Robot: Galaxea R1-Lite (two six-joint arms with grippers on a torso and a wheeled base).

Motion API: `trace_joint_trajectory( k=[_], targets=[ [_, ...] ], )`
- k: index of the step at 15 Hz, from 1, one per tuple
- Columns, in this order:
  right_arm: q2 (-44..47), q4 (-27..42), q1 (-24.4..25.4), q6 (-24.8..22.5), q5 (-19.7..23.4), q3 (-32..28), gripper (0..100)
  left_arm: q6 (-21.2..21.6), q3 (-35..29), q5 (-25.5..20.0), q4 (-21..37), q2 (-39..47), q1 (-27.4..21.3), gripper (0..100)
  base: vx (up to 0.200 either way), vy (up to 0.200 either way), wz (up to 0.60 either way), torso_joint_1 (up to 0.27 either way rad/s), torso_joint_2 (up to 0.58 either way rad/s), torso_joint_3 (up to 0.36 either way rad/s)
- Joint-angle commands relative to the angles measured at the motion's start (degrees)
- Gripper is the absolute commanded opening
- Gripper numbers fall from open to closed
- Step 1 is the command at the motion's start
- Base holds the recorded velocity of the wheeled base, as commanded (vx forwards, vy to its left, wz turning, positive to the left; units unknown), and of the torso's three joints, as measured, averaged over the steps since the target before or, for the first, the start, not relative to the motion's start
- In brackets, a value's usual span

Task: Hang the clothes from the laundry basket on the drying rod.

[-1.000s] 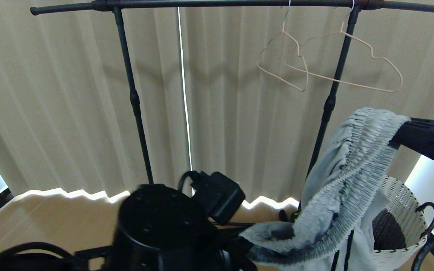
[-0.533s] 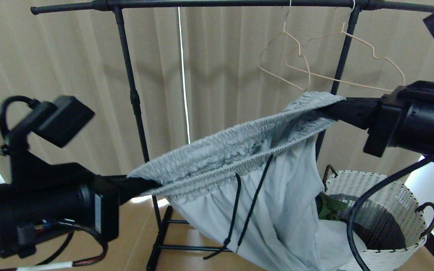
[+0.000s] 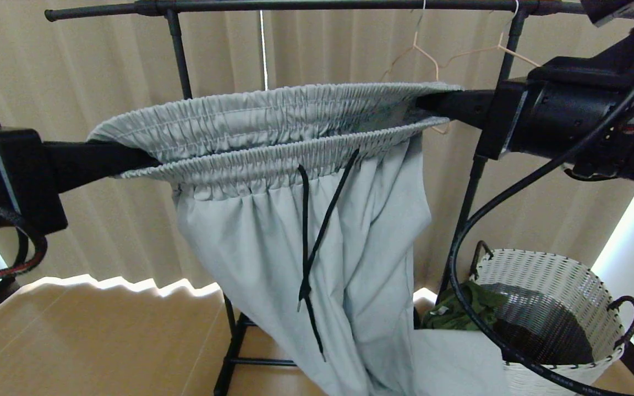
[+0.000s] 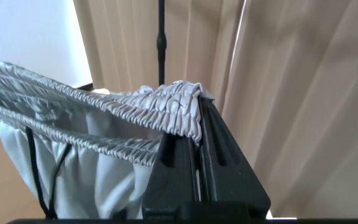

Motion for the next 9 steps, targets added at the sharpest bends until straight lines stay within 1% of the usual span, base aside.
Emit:
trace_joint_trajectory(
  k=[1, 2, 3, 5, 6, 7, 8, 9],
  targets=[
    [0.72, -0.01, 0.01, 0.46, 0.04, -2.72, 0, 0.31, -3.35, 0.06, -0.03, 0.14, 1.24, 0, 0.000, 0.000, 0.00, 0.000, 0.00, 0.000],
    [0.63, -0.01, 0.01, 0.46, -0.04, -4.21, 0, 0.67, -5.02, 0.06, -0.03, 0.23, 1.24, 0, 0.000, 0.000, 0.00, 0.000, 0.00, 0.000],
    [0.45, 0.07, 0.01, 0.37, -0.31, -4.03, 0, 1.54, -4.50, 0.06, -0.30, 0.67, 1.06, 0, 0.000, 0.000, 0.00, 0.000, 0.00, 0.000],
    [-0.16, 0.25, -0.87, 0.10, -1.27, -0.87, 0, 2.95, -0.80, 0.15, -1.09, 2.34, 0.80, 0, 0.000, 0.000, 0.00, 0.000, 0.00, 0.000],
    [-1.13, 0.25, -1.84, 0.02, -1.80, 1.15, 0, 3.30, 1.48, 0.15, -3.55, 3.39, 0.36, 0, 0.000, 0.000, 0.00, 0.000, 0.00, 0.000],
    [-2.01, 0.34, -2.80, 0.02, -2.33, 3.35, 0, 4.18, 4.65, 0.24, -7.68, 4.36, -0.17, 0, 0.000, 0.000, 0.00, 0.000, 0.00, 0.000],
    [-2.98, 0.34, -3.86, 0.02, -2.77, 5.11, 0, 6.11, 7.37, 0.24, -11.11, 5.24, -0.08, 0, 0.000, 0.000, 0.00, 0.000, 0.00, 0.000],
    [-3.85, 0.34, -4.91, -0.07, -3.03, 6.78, 0, 8.49, 8.95, 0.24, -12.51, 5.50, -0.08, 0, 0.000, 0.000, 0.00, 0.000, 0.00, 0.000]
  ],
)
